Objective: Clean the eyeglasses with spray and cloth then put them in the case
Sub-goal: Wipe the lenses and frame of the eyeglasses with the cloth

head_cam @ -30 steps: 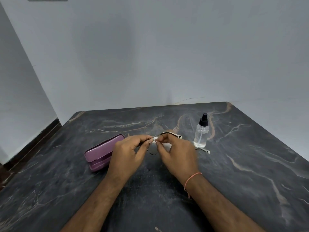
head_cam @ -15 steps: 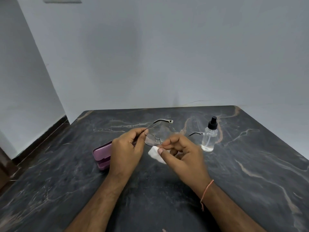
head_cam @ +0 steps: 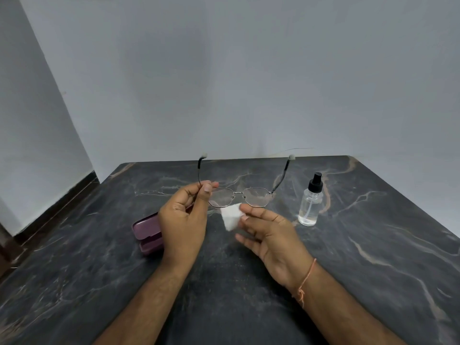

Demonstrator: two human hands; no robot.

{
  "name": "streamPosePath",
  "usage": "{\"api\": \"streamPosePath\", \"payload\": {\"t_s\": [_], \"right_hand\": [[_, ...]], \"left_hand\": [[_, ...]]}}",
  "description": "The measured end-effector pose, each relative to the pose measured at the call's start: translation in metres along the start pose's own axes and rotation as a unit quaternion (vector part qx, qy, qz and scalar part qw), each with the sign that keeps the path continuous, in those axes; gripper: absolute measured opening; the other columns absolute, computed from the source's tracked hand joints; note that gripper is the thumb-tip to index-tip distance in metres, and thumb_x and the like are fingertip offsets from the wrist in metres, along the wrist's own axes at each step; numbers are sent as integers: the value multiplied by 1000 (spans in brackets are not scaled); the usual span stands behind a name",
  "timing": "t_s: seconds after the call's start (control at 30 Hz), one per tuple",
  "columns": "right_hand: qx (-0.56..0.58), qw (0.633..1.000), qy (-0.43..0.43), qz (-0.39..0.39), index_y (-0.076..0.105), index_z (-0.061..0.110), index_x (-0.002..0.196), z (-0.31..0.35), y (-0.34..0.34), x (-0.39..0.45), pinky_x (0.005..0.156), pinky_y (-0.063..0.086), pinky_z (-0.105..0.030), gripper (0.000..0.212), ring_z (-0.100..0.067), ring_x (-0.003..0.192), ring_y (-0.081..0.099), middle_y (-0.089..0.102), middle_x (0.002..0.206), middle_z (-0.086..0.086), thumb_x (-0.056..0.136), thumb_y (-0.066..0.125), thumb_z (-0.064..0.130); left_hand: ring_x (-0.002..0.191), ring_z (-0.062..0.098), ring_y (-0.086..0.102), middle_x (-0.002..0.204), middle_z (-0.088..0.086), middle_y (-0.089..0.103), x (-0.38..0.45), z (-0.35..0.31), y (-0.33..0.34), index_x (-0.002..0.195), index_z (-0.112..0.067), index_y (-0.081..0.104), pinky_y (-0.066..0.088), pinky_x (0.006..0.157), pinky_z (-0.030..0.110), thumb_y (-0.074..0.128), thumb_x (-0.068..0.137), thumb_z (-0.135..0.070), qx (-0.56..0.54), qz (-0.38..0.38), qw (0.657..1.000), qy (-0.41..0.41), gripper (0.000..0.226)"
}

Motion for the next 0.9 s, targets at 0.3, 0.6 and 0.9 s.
{"api": "streamPosePath", "payload": {"t_s": [0.3, 0.6, 0.9], "right_hand": [[125, 992, 4, 22, 68, 11, 133, 10, 8, -5, 110, 55, -44, 56, -29, 114, 77, 79, 122, -15, 79, 78, 2], [158, 981, -3, 117, 62, 10, 141, 14, 25, -15, 90, 66, -37, 53, -25, 110, 79, 76, 130, -15, 89, 66, -3], [152, 981, 9, 120, 63, 9, 142, 15, 24, -15, 78, 68, -36, 60, -26, 103, 81, 77, 127, -19, 84, 68, -8]], "left_hand": [[108, 14, 80, 110, -5, 85, -9, -11, 11, 112, -5, 80, 63, 92, 29, 69, 103, -13, -1, 39, 998, 41, 16], [109, 19, 81, 109, -1, 85, -14, -9, 19, 114, -11, 81, 65, 93, 31, 69, 103, -10, -50, 62, 997, 26, 17], [109, 11, 80, 106, -13, 85, -8, -15, 13, 113, -21, 79, 62, 96, 24, 68, 104, -9, -39, 35, 998, 30, 19]]}}
Point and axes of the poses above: each hand's wrist, its own x-axis towards the middle knuckle, its own y-axis out of the palm, z = x × y, the point moved 7 cm from there along x, towards the middle knuckle
